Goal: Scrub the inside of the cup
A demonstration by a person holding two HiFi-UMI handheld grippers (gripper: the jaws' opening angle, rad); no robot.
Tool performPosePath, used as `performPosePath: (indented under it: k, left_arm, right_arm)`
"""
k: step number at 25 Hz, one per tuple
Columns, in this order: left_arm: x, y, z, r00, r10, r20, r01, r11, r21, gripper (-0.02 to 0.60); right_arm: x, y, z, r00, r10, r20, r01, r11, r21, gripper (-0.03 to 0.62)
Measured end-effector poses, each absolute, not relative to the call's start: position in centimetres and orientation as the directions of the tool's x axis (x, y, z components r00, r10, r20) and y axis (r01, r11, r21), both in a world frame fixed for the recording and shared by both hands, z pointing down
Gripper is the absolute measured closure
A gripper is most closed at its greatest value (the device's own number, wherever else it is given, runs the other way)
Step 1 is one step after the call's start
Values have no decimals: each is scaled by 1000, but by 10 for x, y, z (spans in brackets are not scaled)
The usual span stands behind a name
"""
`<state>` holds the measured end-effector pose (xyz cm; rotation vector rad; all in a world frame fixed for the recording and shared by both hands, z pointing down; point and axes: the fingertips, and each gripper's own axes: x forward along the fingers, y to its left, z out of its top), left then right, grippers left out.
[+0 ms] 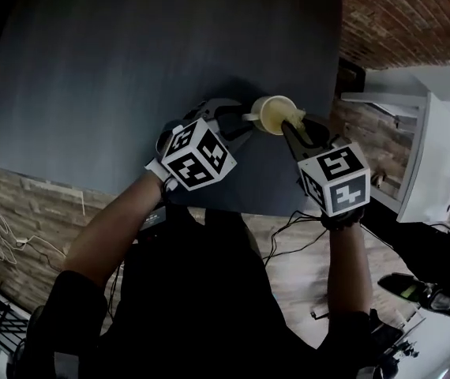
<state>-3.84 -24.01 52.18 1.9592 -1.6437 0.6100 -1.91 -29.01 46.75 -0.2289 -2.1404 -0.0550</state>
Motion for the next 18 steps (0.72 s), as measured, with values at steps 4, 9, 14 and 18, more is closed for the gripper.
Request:
performPosePath:
  k: [4, 9, 14, 18]
  left_arm:
    - [-37, -245, 530, 180, -754, 632, -983, -165, 84, 390]
    - [-32, -250, 536, 167, -747, 644, -985, -153, 78, 440]
    - [-35, -251, 540, 157, -746, 647, -987, -139, 79, 448]
    - [-35, -252, 541, 158, -747, 646, -987, -138, 82, 448]
  right_arm:
    - [-28, -289, 483, -507, 149, 849, 198, 979, -53, 511]
    - [-34, -286, 504, -445, 163, 881, 237, 970, -60, 511]
    - [-42, -281, 523, -362, 132, 923, 304, 953, -17, 511]
    - [-43, -275, 536, -292, 130, 948, 371, 928, -13, 511]
